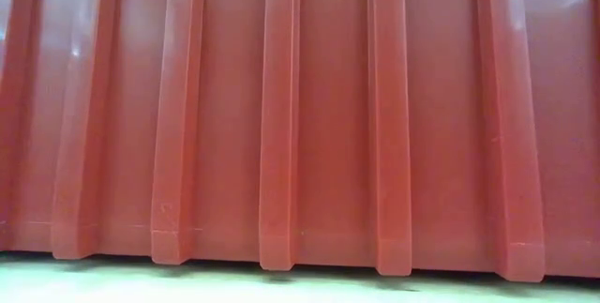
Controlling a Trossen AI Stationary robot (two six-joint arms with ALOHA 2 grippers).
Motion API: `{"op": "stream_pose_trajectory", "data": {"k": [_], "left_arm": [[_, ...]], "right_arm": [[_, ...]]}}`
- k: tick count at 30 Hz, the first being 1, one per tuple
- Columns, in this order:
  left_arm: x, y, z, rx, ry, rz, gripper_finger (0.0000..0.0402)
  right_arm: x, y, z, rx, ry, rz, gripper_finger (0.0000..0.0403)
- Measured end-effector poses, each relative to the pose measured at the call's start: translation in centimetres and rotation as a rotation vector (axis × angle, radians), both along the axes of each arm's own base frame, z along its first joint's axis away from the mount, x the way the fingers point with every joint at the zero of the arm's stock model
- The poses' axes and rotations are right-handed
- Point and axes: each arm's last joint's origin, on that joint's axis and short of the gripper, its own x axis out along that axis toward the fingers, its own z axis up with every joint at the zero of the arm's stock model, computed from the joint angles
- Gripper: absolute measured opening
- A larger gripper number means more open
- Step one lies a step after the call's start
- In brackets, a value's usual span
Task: Pick and place slides into bin
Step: Stack the green slide on top of the green slide in the red bin
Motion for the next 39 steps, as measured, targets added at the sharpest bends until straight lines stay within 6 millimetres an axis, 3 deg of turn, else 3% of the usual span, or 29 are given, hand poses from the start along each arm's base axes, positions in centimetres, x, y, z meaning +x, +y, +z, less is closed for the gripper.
{"op": "stream_pose_trajectory", "data": {"k": [3, 10, 14, 19, 26, 33, 39], "left_arm": [[0.5, -1.0, 1.6, 0.255, 0.017, -0.031, 0.0012], [2.3, -2.7, 5.0, 0.688, 0.006, -0.008, 0.0022], [4.8, -2.6, 6.0, 0.751, 0.018, -0.032, 0.0017], [8.7, -2.0, 5.9, 0.762, 0.06, -0.077, 0.0013], [12.4, -2.1, 4.8, 0.782, 0.1, -0.135, 0.002], [13.0, -2.2, 4.9, 0.733, 0.093, -0.151, 0.0024], [13.0, -2.2, 4.9, 0.68, 0.097, -0.145, 0.0037]], "right_arm": [[-0.2, 0.3, 1.0, -0.037, -0.064, 0.044, 0.0386], [-3.0, 1.6, 4.2, -0.094, -0.214, 0.091, 0.039], [-3.3, 2.4, 4.4, -0.237, -0.168, 0.075, 0.0388], [-2.9, 3.4, 4.1, -0.441, -0.079, 0.003, 0.0371], [-2.8, 3.6, 4.0, -0.435, -0.07, -0.11, 0.0333], [-2.8, 3.6, 3.9, -0.432, -0.061, -0.106, 0.0247], [-2.8, 3.5, 3.9, -0.398, -0.083, -0.132, 0.0108]]}}
